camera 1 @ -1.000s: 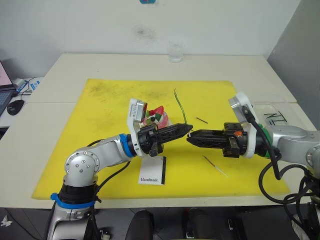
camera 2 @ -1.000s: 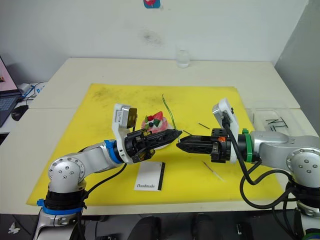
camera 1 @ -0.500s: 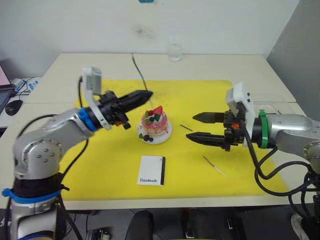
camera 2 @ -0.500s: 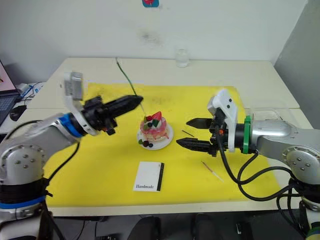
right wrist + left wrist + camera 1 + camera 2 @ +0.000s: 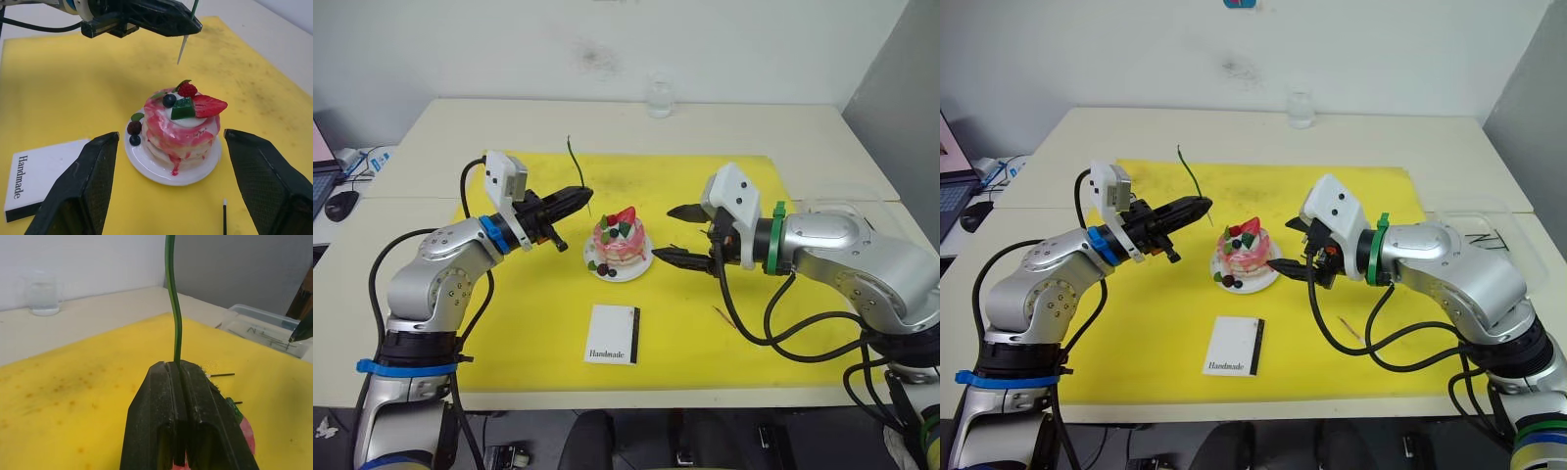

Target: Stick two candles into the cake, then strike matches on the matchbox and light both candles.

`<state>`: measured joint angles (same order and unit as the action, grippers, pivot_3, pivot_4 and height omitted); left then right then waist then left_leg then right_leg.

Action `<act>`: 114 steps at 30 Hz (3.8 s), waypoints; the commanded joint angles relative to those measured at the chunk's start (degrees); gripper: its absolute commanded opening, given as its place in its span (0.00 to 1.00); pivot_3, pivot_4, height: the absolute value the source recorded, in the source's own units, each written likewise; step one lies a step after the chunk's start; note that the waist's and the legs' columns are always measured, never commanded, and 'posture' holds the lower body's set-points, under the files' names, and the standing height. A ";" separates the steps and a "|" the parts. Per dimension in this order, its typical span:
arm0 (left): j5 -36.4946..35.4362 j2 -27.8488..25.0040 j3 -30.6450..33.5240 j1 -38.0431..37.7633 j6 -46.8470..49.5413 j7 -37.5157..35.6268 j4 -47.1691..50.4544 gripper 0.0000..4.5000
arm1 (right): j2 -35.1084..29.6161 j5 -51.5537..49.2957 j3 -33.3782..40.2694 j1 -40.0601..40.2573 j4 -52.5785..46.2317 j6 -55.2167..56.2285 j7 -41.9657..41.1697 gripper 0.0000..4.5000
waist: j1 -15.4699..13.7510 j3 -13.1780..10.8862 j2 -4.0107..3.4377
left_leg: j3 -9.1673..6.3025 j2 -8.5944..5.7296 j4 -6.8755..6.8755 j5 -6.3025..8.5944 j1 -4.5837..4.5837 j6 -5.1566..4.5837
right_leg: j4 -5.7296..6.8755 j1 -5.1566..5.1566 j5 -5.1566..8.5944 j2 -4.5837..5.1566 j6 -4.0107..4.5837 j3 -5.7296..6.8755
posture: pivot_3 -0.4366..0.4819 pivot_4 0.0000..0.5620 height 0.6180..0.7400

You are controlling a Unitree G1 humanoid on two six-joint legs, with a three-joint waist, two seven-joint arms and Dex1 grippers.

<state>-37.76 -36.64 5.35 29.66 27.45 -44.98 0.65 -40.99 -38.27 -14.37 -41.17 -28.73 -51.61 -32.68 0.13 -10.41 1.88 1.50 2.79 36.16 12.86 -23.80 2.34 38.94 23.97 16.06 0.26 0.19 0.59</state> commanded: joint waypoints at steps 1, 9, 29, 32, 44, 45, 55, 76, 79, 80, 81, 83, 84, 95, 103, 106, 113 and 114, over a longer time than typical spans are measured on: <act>1.79 0.78 -0.20 0.75 -1.73 -2.67 -1.17 0.00 | 1.17 1.20 1.67 0.83 -2.40 0.08 0.24 0.80 | 0.00 0.00 0.00 | 0.01 -0.01 0.00 0.00 -0.03 0.00 | 0.03 0.06 -0.04 0.00 0.07 0.00 | 0.48 0.27 0.96; 4.40 1.76 -0.76 0.69 -1.93 -5.71 -3.20 0.00 | 1.78 2.82 2.13 2.74 -3.75 -0.90 0.12 0.80 | 0.05 0.00 0.00 | -0.01 -0.03 0.03 0.00 -0.05 -0.01 | 0.05 0.08 -0.12 -0.06 0.19 0.02 | 0.48 0.27 0.96; 1.44 1.25 5.04 -0.86 3.41 -3.61 3.87 0.00 | 3.06 4.80 2.62 3.11 -4.05 -1.39 -1.36 0.80 | 0.10 0.00 0.00 | -0.03 -0.02 0.20 0.00 -0.09 -0.01 | 0.13 0.06 -0.17 -0.07 0.21 0.02 | 0.48 0.27 0.96; 1.24 1.27 5.59 -2.52 4.13 -2.90 5.68 0.00 | 3.35 5.14 2.41 3.22 -4.21 -0.94 -1.80 0.80 | 0.22 0.01 0.00 | -0.02 -0.01 0.22 0.00 -0.08 -0.01 | 0.14 0.06 -0.18 -0.07 0.21 -0.01 | 0.48 0.27 0.96; 4.13 4.42 4.04 -5.37 0.45 -1.69 4.33 0.00 | 4.07 6.42 1.74 3.34 -5.26 0.14 -4.79 1.00 | 0.16 0.01 0.00 | -0.06 -0.02 0.66 0.00 -0.11 -0.02 | 0.18 -0.07 -0.28 -0.09 0.01 0.01 | 0.48 0.27 0.96; 4.16 4.61 4.08 -5.20 0.42 -1.80 4.21 0.00 | 4.09 6.64 1.63 3.42 -5.31 0.10 -4.87 1.00 | 0.16 0.01 0.00 | -0.07 -0.02 0.70 0.00 -0.10 -0.02 | 0.18 -0.11 -0.29 -0.10 -0.02 0.02 | 0.48 0.27 0.96; 4.34 5.79 3.98 -3.34 0.39 -1.87 2.65 0.00 | 4.16 7.59 1.34 4.27 -5.95 -0.60 -5.46 1.00 | 0.16 0.01 0.00 | -0.09 -0.02 0.80 -0.01 -0.07 -0.04 | 0.17 -0.17 -0.41 -0.15 -0.10 0.02 | 0.48 0.27 0.96; 9.76 8.09 1.18 -4.74 -6.06 -2.88 -0.50 0.00 | 4.41 7.92 1.58 4.82 -6.58 -1.33 -6.10 1.00 | 0.16 0.01 0.00 | -0.08 -0.03 0.81 -0.01 -0.06 -0.04 | 0.16 -0.19 -0.42 -0.15 -0.10 0.00 | 0.48 0.27 0.96; 10.88 8.26 0.73 -5.45 -7.85 -3.14 -1.27 0.00 | 4.40 8.04 1.53 4.91 -6.59 -1.26 -6.08 1.00 | 0.14 0.01 0.00 | -0.09 -0.03 0.80 -0.01 -0.07 -0.04 | 0.16 -0.20 -0.42 -0.15 -0.09 0.02 | 0.48 0.27 0.96; 11.06 8.34 0.68 -5.64 -8.18 -3.19 -1.47 0.00 | 4.40 8.09 1.53 4.95 -6.64 -1.26 -6.03 1.00 | 0.14 0.01 0.00 | -0.09 -0.03 0.81 -0.01 -0.07 -0.04 | 0.16 -0.20 -0.42 -0.15 -0.10 0.03 | 0.48 0.27 0.96; 11.22 8.44 0.67 -5.78 -8.48 -3.15 -1.69 0.00 | 4.41 8.17 1.53 4.97 -6.68 -1.21 -5.95 1.00 | 0.14 0.01 0.00 | -0.09 -0.03 0.81 -0.01 -0.07 -0.04 | 0.16 -0.20 -0.42 -0.15 -0.10 0.02 | 0.48 0.27 0.96; 12.09 8.77 0.50 -6.06 -9.71 -2.94 -2.40 0.00 | 4.43 8.32 1.52 4.99 -6.69 -1.16 -5.82 1.00 | 0.13 0.01 0.00 | -0.09 -0.03 0.81 -0.01 -0.06 -0.04 | 0.16 -0.20 -0.42 -0.15 -0.10 0.01 | 0.48 0.27 0.96; 12.36 9.03 0.48 -6.15 -10.13 -2.70 -2.73 0.00 | 4.46 8.37 1.52 4.98 -6.65 -1.14 -5.78 1.00 | 0.14 0.01 0.00 | -0.09 -0.03 0.81 -0.01 -0.06 -0.04 | 0.16 -0.20 -0.42 -0.15 -0.10 0.01 | 0.48 0.27 0.96; 13.75 10.39 -0.70 -7.34 -11.53 -2.04 -3.38 0.00 | 4.23 8.59 1.49 5.10 -6.75 -1.15 -5.99 1.00 | 0.13 0.03 0.01 | -0.10 -0.03 0.83 -0.01 -0.03 -0.04 | 0.17 -0.25 -0.44 -0.15 -0.11 0.03 | 0.48 0.27 0.96; 11.64 10.07 0.91 -6.47 -8.83 -1.35 -2.10 0.07 | 4.59 8.77 1.36 5.01 -6.67 -1.06 -5.84 1.00 | 0.13 0.04 0.01 | -0.11 -0.03 0.83 -0.01 -0.01 -0.05 | 0.17 -0.28 -0.44 -0.15 -0.11 0.04 | 0.48 0.27 0.96; 10.92 9.60 1.74 -6.43 -7.79 -1.08 -0.84 0.25 | 4.89 8.76 1.47 4.97 -6.77 -1.22 -5.65 1.00 | 0.14 0.04 0.01 | -0.11 -0.03 0.83 -0.01 -0.01 -0.05 | 0.17 -0.28 -0.44 -0.15 -0.11 0.04 | 0.48 0.27 0.96; 9.52 8.74 3.72 -6.35 -6.07 0.05 1.10 0.71 | 5.26 9.09 2.00 5.27 -6.82 -1.32 -5.06 1.00 | 0.14 0.04 0.01 | -0.12 -0.03 0.83 -0.01 -0.02 -0.05 | 0.15 -0.28 -0.44 -0.15 -0.12 0.04 | 0.48 0.27 0.96; 9.50 8.59 4.07 -6.28 -6.02 0.28 1.16 0.77 | 5.31 9.10 2.06 5.33 -6.84 -1.30 -4.98 1.00 | 0.14 0.04 0.01 | -0.12 -0.03 0.83 -0.01 -0.02 -0.05 | 0.15 -0.28 -0.44 -0.15 -0.12 0.04 | 0.48 0.27 0.96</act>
<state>-27.10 -27.36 7.39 22.81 21.45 -45.35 -0.22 -35.79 -29.34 -13.60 -35.90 -33.56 -53.34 -38.17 0.27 -10.37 1.89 1.38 2.76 36.99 12.85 -23.82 2.30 39.09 23.70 15.62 0.11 0.07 0.63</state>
